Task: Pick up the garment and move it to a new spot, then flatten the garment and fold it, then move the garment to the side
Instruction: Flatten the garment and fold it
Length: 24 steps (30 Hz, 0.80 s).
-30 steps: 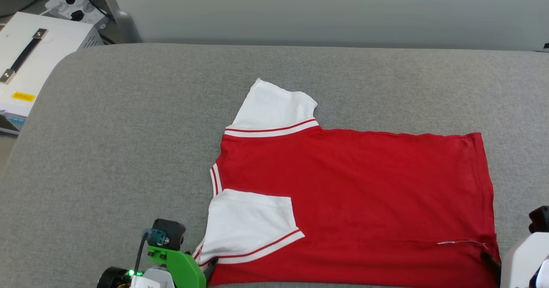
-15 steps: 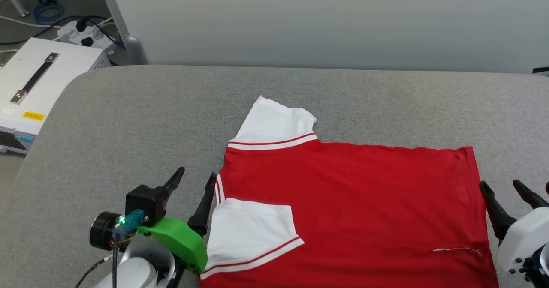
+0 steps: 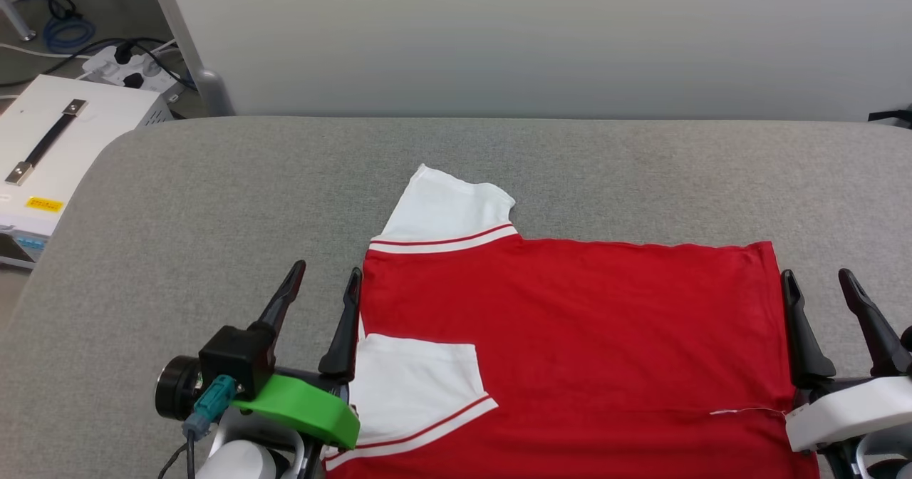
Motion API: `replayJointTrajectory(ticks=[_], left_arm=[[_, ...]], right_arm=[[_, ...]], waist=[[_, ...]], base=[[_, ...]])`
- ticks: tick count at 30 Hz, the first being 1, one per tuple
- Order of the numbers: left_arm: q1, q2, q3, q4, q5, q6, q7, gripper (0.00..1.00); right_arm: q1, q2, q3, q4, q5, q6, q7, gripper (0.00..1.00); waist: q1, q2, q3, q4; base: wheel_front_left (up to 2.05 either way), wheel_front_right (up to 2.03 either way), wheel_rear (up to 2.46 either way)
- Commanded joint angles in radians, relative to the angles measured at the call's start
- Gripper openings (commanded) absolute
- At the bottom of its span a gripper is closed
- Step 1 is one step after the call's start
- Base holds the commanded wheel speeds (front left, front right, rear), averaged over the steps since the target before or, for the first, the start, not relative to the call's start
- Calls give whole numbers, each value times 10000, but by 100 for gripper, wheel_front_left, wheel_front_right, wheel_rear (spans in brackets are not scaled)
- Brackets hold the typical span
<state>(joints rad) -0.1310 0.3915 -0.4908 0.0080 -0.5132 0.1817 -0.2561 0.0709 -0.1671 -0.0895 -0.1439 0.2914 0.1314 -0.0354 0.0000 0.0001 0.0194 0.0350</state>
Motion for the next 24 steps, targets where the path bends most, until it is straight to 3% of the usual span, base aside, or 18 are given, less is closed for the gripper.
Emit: replayJointTrajectory(ticks=[1, 9, 14, 20, 24], left_arm=[[147, -175, 247, -8, 238, -181, -54, 100], [133, -810, 1247, 74, 1102, -1054, -55, 100], [-739, -584, 1250, 653, 1270, -1729, 180, 100], [-3261, 447, 937, 1411, 1279, -2712, 2537, 100], [-5113, 985, 681, 2056, 625, -3029, 4571, 100]], right_arm=[[66, 23, 64, 102, -66, -7, -195, 100], [-254, 51, 302, 287, -71, -7, -657, 100], [-570, 65, 510, 126, -89, -7, -703, 100], [-1145, 129, 842, -79, -134, -7, -809, 100], [-1459, 226, 1004, -8, -130, -7, -874, 100]], waist=[[0, -1, 62, -61], [0, -1, 590, -356], [0, -1, 1406, -697], [0, -1, 2585, -1296], [0, -1, 3214, -1757]], base=[[0, 0, 0], [0, 0, 0], [0, 0, 0], [0, 0, 0], [0, 0, 0]])
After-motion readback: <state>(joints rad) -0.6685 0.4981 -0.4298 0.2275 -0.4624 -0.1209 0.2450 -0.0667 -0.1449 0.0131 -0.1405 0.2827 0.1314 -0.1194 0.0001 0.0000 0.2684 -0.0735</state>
